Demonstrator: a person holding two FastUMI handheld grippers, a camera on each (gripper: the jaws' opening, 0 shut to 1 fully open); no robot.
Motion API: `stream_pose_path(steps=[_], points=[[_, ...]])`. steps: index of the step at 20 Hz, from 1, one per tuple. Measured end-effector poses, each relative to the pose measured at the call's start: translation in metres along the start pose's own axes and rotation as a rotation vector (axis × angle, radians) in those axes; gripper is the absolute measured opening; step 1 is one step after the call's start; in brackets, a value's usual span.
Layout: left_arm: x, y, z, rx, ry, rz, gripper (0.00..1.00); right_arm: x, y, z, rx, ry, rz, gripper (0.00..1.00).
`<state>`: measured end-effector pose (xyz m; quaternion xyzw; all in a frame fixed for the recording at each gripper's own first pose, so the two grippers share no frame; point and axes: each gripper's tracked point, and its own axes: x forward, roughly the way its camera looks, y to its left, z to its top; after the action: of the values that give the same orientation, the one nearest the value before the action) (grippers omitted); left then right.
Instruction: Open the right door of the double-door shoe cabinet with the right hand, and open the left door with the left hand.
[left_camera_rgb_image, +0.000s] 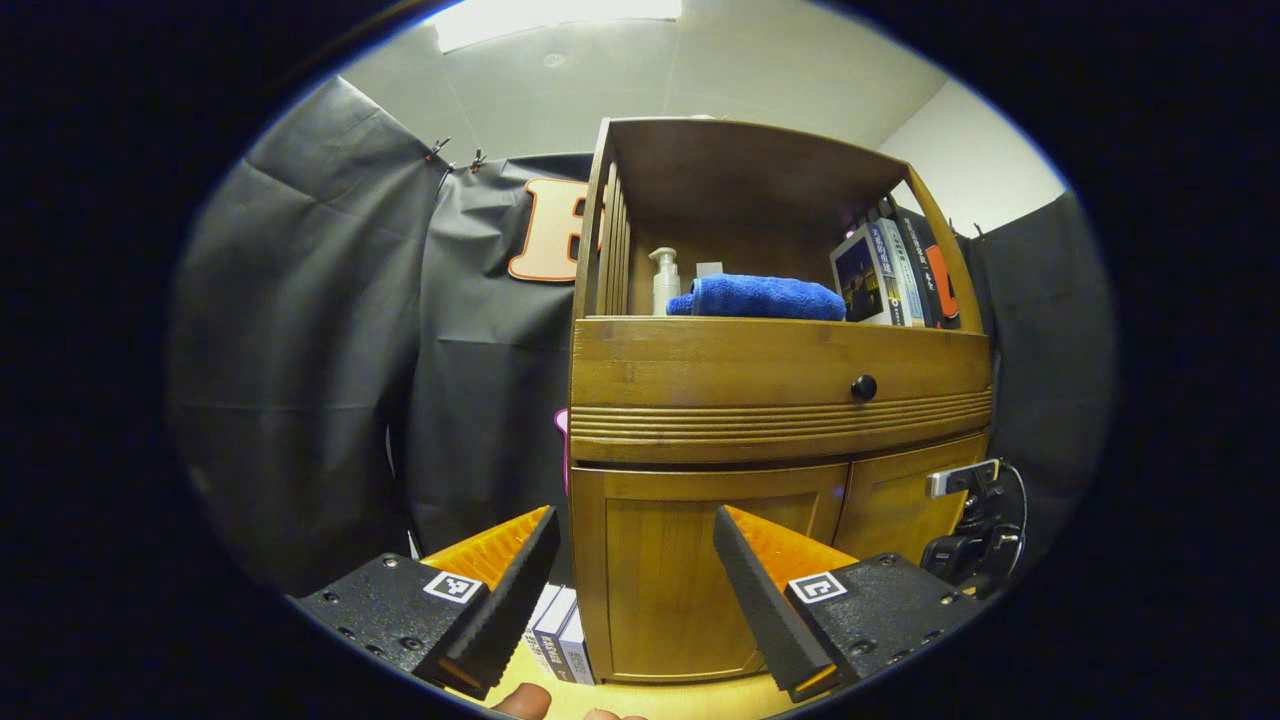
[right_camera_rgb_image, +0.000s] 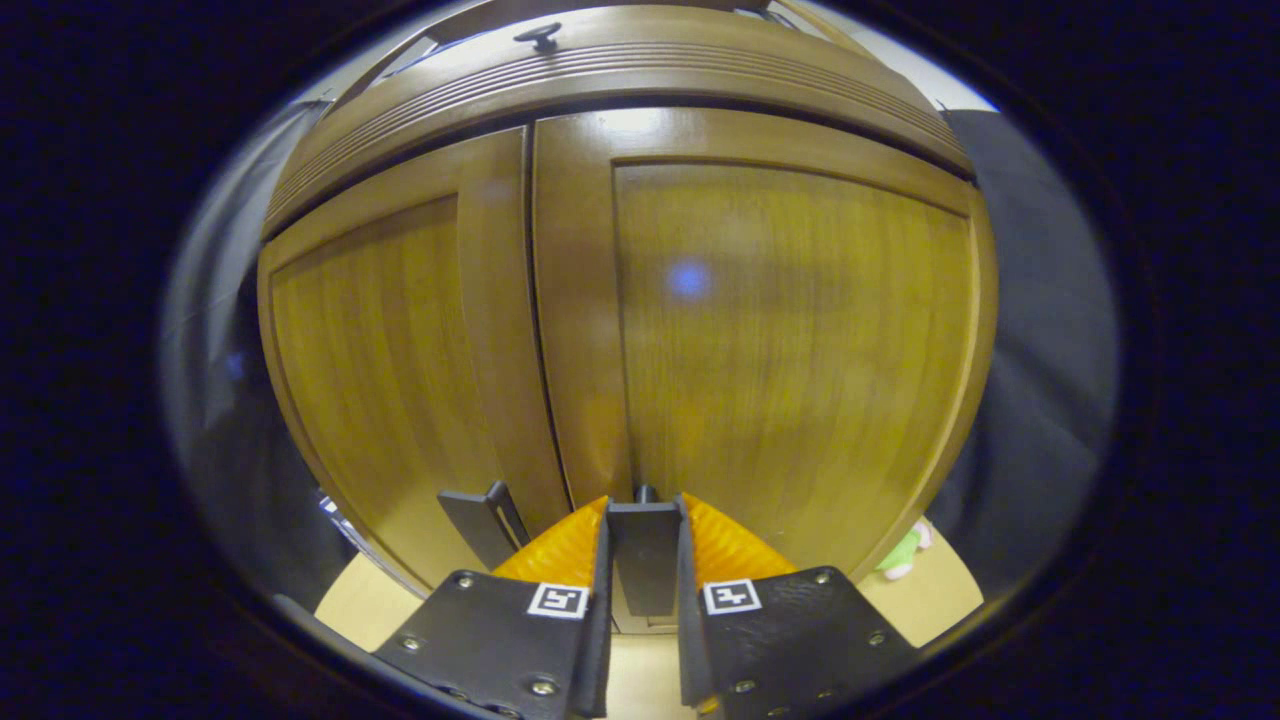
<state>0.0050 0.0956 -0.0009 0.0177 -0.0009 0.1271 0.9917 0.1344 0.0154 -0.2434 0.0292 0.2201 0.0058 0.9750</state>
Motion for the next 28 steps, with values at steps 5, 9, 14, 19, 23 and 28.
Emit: stream_pose_path(steps=[5,9,14,19,23,28], points=[[-0.008,-0.011,0.002,-0.016,-0.003,-0.026,0.92,-0.022,-0.007,-0.003,0.003,0.000,0.003,0.28],[-0.015,-0.023,0.003,-0.019,-0.004,-0.050,0.92,-0.044,-0.016,-0.007,0.011,-0.002,0.005,0.28],[-0.020,-0.048,0.004,-0.040,-0.004,-0.091,0.92,-0.071,-0.029,-0.016,0.026,0.004,0.004,0.28],[-0.027,-0.082,0.000,-0.053,0.009,-0.138,0.92,-0.095,-0.046,-0.022,0.056,0.016,0.002,0.28],[-0.033,-0.106,-0.002,-0.055,0.013,-0.153,0.92,-0.121,-0.064,-0.030,0.074,0.019,0.001,0.27],[-0.043,-0.138,-0.008,-0.078,0.040,-0.183,0.92,-0.148,-0.092,-0.035,0.109,0.030,0.002,0.27]])
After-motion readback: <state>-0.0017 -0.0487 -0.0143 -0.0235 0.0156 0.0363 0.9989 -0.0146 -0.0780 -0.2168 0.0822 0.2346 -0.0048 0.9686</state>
